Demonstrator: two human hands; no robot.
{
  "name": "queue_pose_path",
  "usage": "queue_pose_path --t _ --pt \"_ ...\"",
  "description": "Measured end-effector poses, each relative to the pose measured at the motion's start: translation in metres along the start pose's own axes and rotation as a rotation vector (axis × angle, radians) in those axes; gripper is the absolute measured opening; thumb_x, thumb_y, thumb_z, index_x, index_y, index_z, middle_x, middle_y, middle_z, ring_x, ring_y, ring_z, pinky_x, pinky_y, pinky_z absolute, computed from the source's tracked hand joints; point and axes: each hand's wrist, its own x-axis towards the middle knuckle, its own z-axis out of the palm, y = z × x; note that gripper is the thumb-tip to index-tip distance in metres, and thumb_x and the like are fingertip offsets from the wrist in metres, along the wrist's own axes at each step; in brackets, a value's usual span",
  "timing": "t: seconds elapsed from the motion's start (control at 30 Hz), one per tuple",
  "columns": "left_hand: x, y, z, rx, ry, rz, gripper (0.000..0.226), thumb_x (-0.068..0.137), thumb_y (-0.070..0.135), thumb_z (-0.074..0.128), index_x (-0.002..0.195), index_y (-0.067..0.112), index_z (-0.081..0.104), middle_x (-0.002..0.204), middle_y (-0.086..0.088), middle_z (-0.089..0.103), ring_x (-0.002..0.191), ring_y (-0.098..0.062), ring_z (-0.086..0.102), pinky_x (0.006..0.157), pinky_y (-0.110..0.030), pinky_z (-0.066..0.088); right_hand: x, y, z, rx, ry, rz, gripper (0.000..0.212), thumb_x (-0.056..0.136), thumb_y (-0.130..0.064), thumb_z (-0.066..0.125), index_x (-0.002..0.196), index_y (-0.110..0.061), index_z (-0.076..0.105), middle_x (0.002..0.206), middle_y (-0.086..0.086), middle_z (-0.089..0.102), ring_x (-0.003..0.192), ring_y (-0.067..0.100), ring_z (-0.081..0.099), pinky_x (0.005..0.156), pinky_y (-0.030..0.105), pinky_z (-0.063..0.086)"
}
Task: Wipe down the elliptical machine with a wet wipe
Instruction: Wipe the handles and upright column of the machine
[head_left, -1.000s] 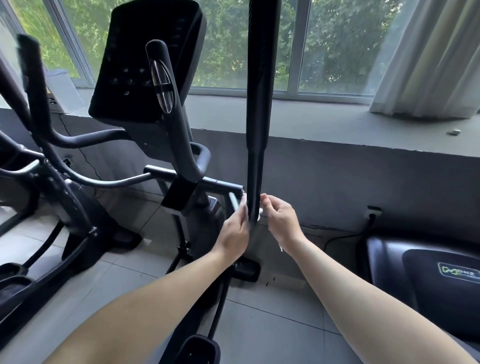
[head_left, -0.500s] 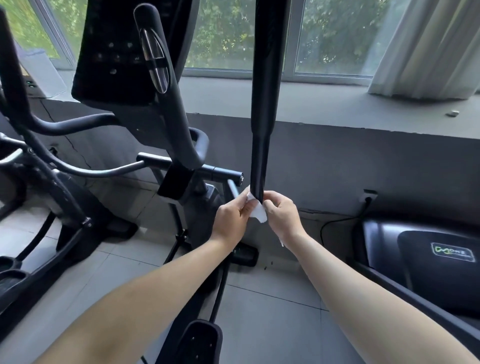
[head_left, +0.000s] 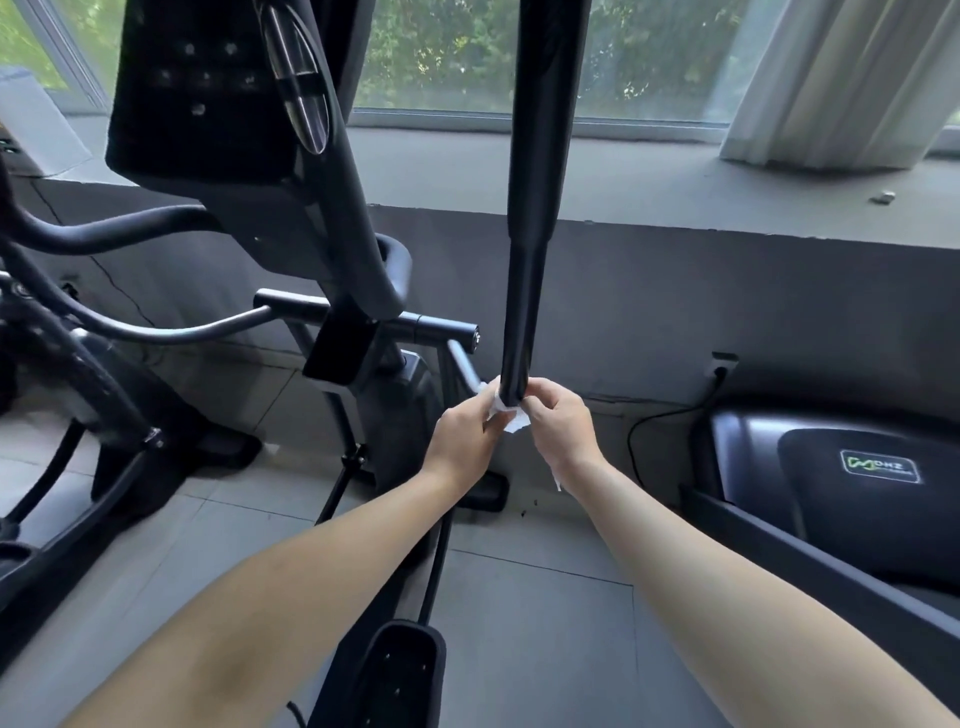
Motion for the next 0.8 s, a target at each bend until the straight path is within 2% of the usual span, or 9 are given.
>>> queue_pose_path --t 0.1,0.17,0.27,0.33,0.47,0.6,0.67,0.73,0.8 --pt "0.0 -0.005 0.001 -0.016 0.035 0.065 0.044 0.105 0.035 0.056 0.148 0.037 0.049 0.114 0.006 0.073 0.107 -0.008 0.065 0.085 -0.009 0.043 -0.003 0.001 0.002 -0.002 0.028 0.009 0.032 0.096 -0.018 0.052 0.108 -0.036 0.077 0.105 -0.021 0.075 0.109 0.0 0.065 0.101 0.031 0.051" --pt "0.002 -0.007 0.002 -0.01 -0.004 0.05 0.044 0.105 0.028 0.054 0.147 0.04 0.048 0.108 0.01 0.071 0.101 -0.008 0.064 0.081 -0.006 0.041 -0.005 0.001 0.004 0.013 0.046 0.029 0.033 0.096 -0.019 0.051 0.108 -0.037 0.076 0.105 -0.021 0.075 0.108 0.0 0.065 0.1 0.03 0.051" --pt "0.007 -0.015 0.003 0.007 -0.088 0.01 0.041 0.106 0.024 0.052 0.14 0.045 0.05 0.093 0.024 0.063 0.089 0.003 0.059 0.075 -0.002 0.038 -0.006 0.001 0.009 0.035 0.068 0.051 0.031 0.095 -0.02 0.053 0.105 -0.036 0.077 0.102 -0.019 0.075 0.106 0.003 0.067 0.099 0.032 0.053" --pt "0.013 -0.024 0.004 0.025 -0.133 -0.022 0.038 0.106 0.025 0.051 0.14 0.043 0.051 0.098 0.025 0.063 0.092 0.008 0.059 0.076 -0.002 0.038 -0.005 0.003 0.013 0.024 0.079 0.058 0.031 0.094 -0.019 0.052 0.103 -0.036 0.077 0.101 -0.019 0.075 0.105 0.003 0.067 0.098 0.032 0.053" --pt "0.028 -0.042 0.011 0.056 -0.173 -0.091 0.038 0.109 0.03 0.043 0.144 0.02 0.053 0.132 -0.004 0.066 0.121 -0.022 0.061 0.087 -0.012 0.038 -0.004 0.004 0.018 -0.007 0.108 0.054 0.032 0.094 -0.018 0.051 0.1 -0.035 0.078 0.101 -0.019 0.075 0.104 0.003 0.067 0.097 0.029 0.051" --pt "0.027 -0.04 0.012 0.125 -0.17 -0.076 0.038 0.109 0.028 0.041 0.144 0.015 0.049 0.131 -0.011 0.065 0.121 -0.03 0.06 0.098 -0.033 0.045 -0.01 0.003 0.02 -0.003 0.121 0.055 0.033 0.096 -0.018 0.049 0.098 -0.034 0.078 0.101 -0.019 0.075 0.103 0.001 0.065 0.09 0.024 0.048" --pt "0.016 -0.036 0.005 0.098 -0.142 0.004 0.041 0.108 0.025 0.046 0.149 0.017 0.047 0.134 -0.002 0.064 0.122 -0.019 0.059 0.099 -0.022 0.041 -0.012 0.002 0.023 0.032 0.157 0.065 0.033 0.099 -0.019 0.049 0.101 -0.034 0.078 0.1 -0.021 0.075 0.1 -0.003 0.065 0.087 0.022 0.048" --pt "0.006 -0.037 -0.001 0.016 -0.126 0.107 0.043 0.108 0.021 0.049 0.151 0.02 0.046 0.13 0.015 0.061 0.117 0.005 0.053 0.096 -0.002 0.033 -0.012 0.002 0.028 0.066 0.202 0.075 0.033 0.1 -0.019 0.048 0.103 -0.034 0.077 0.098 -0.022 0.075 0.096 -0.007 0.065 0.087 0.022 0.049" --pt "0.004 -0.042 -0.001 -0.008 -0.142 0.132 0.044 0.108 0.02 0.049 0.152 0.02 0.045 0.128 0.023 0.053 0.116 0.017 0.044 0.096 0.001 0.029 -0.012 0.004 0.033 0.103 0.237 0.095 0.033 0.1 -0.018 0.048 0.1 -0.033 0.077 0.087 -0.022 0.074 0.079 -0.005 0.065 0.078 0.022 0.049"
